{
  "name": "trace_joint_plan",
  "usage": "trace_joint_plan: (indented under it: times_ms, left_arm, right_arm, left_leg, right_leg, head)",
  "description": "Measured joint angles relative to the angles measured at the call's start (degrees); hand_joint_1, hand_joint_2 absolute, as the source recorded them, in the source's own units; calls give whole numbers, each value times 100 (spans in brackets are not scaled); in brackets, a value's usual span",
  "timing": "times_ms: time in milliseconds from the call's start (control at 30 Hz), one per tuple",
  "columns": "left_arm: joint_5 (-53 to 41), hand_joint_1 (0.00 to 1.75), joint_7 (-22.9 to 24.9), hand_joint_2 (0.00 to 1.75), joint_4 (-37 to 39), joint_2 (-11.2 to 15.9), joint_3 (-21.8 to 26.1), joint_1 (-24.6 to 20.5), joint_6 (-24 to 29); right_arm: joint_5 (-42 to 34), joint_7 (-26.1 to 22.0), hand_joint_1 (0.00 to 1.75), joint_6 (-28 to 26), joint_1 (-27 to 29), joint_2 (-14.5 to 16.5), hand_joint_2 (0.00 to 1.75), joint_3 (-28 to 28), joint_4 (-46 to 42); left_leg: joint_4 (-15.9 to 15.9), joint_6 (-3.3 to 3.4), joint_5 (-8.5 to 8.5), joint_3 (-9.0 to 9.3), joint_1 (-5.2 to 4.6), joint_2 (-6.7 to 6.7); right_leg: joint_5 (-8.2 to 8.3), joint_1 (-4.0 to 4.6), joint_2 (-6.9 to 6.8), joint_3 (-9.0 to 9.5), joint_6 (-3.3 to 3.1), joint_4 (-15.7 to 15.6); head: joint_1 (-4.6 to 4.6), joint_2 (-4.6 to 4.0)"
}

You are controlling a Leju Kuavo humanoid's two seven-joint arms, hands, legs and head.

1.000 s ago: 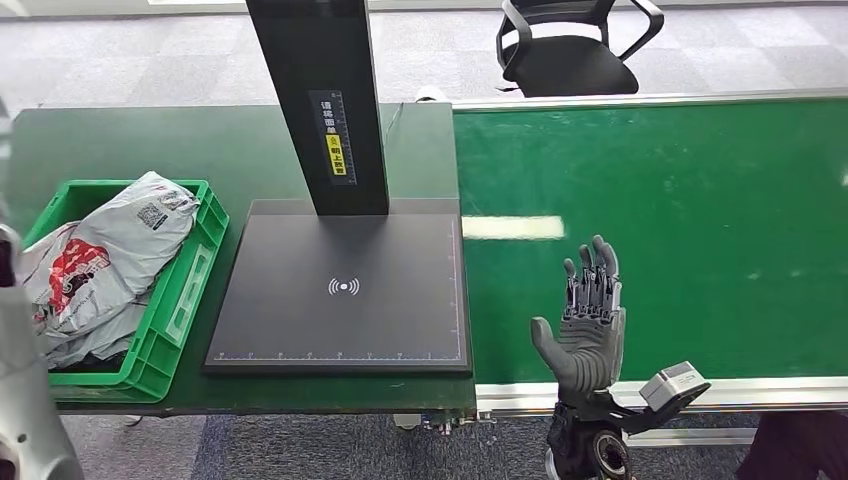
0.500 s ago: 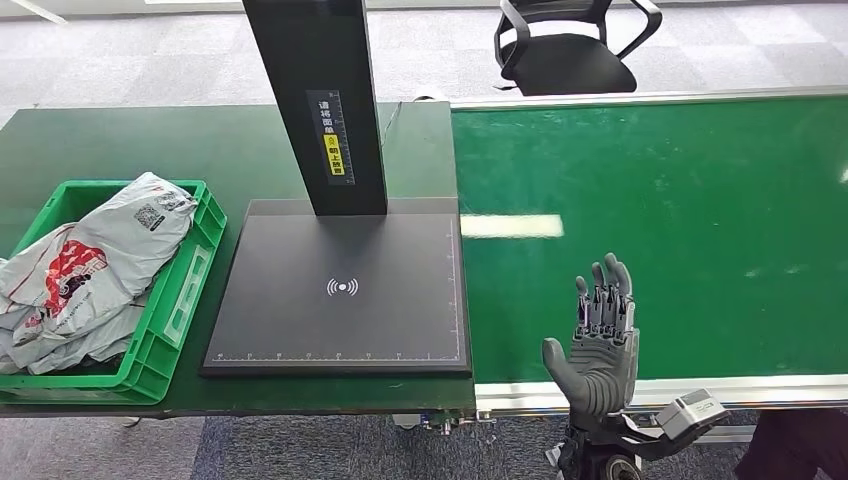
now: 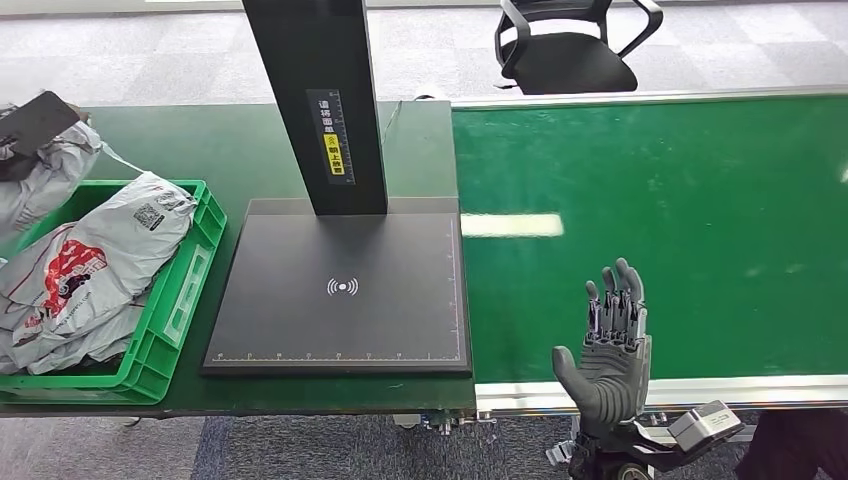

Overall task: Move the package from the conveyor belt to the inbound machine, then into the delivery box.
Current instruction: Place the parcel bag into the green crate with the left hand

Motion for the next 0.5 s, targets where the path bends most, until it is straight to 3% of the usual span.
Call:
trace_joint_plan:
  times_ms: [500]
  left_arm:
    - [213,0,-550,175,-71,-34,-6,52,-444]
  right_arm:
    - [50,0,0,109,-70,48,175,-193,4]
  left_leg:
    - [0,0,0,-1,0,0]
  right_leg:
    - [0,0,0,0,0,0]
  head:
    - [-1,0]
